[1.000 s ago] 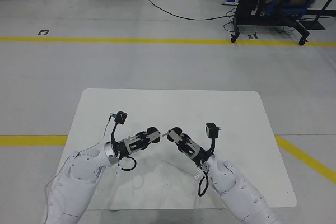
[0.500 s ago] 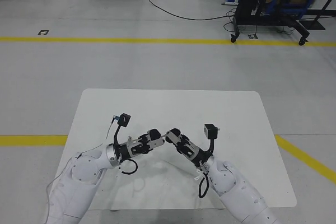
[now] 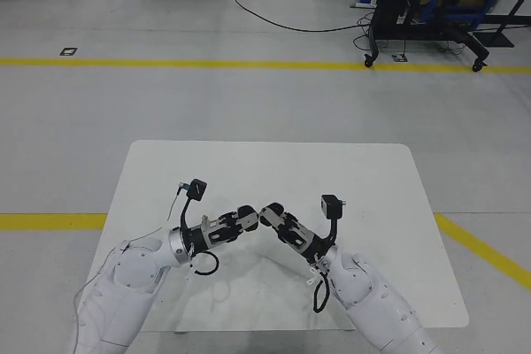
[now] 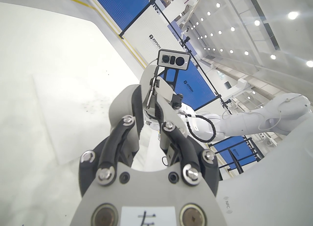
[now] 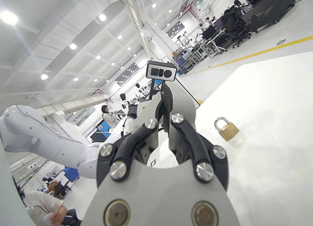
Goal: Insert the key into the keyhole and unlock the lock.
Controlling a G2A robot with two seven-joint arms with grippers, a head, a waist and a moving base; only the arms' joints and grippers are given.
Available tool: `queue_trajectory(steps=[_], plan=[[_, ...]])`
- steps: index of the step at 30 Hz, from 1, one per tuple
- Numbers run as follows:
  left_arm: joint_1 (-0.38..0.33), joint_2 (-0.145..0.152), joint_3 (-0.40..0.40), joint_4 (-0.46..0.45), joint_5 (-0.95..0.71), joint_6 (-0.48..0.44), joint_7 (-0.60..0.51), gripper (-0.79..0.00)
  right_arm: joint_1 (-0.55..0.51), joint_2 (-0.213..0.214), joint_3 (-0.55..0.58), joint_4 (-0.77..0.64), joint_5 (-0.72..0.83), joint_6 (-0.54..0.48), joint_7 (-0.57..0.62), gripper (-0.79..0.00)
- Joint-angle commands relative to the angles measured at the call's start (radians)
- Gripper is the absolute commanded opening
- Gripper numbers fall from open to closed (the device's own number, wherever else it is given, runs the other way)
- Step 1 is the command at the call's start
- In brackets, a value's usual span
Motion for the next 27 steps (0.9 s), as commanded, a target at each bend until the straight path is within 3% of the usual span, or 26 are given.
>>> queue_trajectory(steps=[1,3,4,5,6,13,20,23,27], plan=[[-0.001,0.001,-0.002,0.002,0.010,0.011,0.011,-0.785,-0.002,0.000,0.002,0.000,0.001,-0.001,0.001,-0.785],[-0.001,0.001,-0.001,0.002,0.031,0.027,0.031,-0.785,-0.004,0.000,0.003,-0.001,0.001,-0.003,0.003,-0.785],[0.000,0.001,0.001,0.002,0.029,0.033,0.043,-0.785,-0.005,-0.001,0.003,-0.001,0.002,-0.005,0.005,-0.723],[0.000,0.000,0.001,0.001,0.029,0.037,0.053,-0.785,-0.005,0.000,0.003,-0.002,0.000,-0.005,0.008,-0.028],[0.000,0.001,0.000,0.001,0.033,0.041,0.062,-0.785,-0.006,0.000,0.003,-0.004,0.000,-0.004,0.013,0.000],[0.014,0.000,-0.052,-0.001,-0.087,0.092,0.177,-0.785,-0.006,0.000,0.003,-0.004,0.000,-0.004,0.013,0.000],[0.015,0.000,-0.055,-0.001,-0.091,0.101,0.180,-0.785,-0.006,0.000,0.003,-0.004,0.000,-0.004,0.013,0.000],[0.018,0.002,-0.041,-0.017,-0.059,0.125,0.150,-0.785,-0.009,-0.001,-0.002,-0.008,0.005,0.005,0.024,0.000],[0.001,0.014,-0.047,-0.023,-0.035,0.138,0.004,-0.785,-0.001,0.013,0.012,-0.005,0.122,0.041,0.180,0.000]])
